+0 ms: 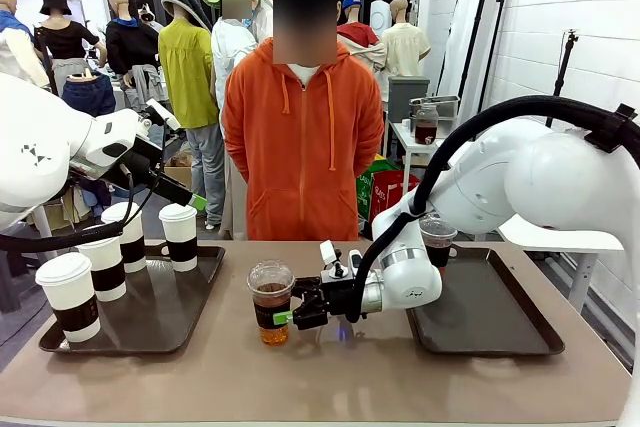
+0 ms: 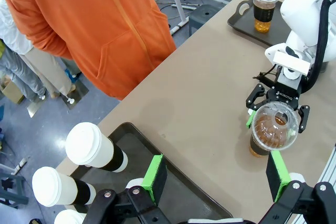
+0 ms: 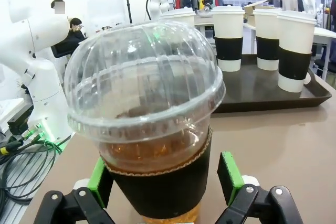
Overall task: Distribute the coffee onto the tray.
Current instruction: Pick up another iced Americano from the middle of the table and place it on the right Handle tray.
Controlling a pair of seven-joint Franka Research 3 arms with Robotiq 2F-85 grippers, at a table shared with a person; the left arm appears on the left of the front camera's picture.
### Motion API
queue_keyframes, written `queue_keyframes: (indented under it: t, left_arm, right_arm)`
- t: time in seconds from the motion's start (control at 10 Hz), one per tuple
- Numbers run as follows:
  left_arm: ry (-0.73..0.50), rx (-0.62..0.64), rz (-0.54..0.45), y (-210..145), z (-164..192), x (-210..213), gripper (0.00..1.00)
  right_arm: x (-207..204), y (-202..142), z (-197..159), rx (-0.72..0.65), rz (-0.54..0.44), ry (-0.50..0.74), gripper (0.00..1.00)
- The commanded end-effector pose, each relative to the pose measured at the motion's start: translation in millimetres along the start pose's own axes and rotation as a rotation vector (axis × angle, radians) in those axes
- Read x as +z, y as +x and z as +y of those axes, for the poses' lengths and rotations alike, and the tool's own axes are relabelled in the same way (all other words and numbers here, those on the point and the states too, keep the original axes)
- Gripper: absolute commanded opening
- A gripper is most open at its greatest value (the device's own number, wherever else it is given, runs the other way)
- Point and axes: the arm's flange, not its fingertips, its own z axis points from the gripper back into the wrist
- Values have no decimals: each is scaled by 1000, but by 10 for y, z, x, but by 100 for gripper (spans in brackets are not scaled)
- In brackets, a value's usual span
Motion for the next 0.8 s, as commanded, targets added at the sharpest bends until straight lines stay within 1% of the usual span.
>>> queue_keyframes:
  t: [0.0,0.4,0.5,0.6,0.7]
  left_arm:
    - [-8,5,-6,-23,19,-6,100]
    - [-8,5,-6,-23,19,-6,100]
    - [-8,5,-6,-23,19,-6,100]
    - [-8,5,-6,-23,19,-6,100]
    - [-8,5,-6,-23,19,-6,100]
  right_arm:
    - [-151,6,-98,-26,32,17,100]
    - [-181,9,-98,-43,45,32,100]
    - [-188,17,-82,-52,55,30,83]
    - [-171,16,-75,-48,31,40,83]
    - [-150,39,-56,-44,30,56,83]
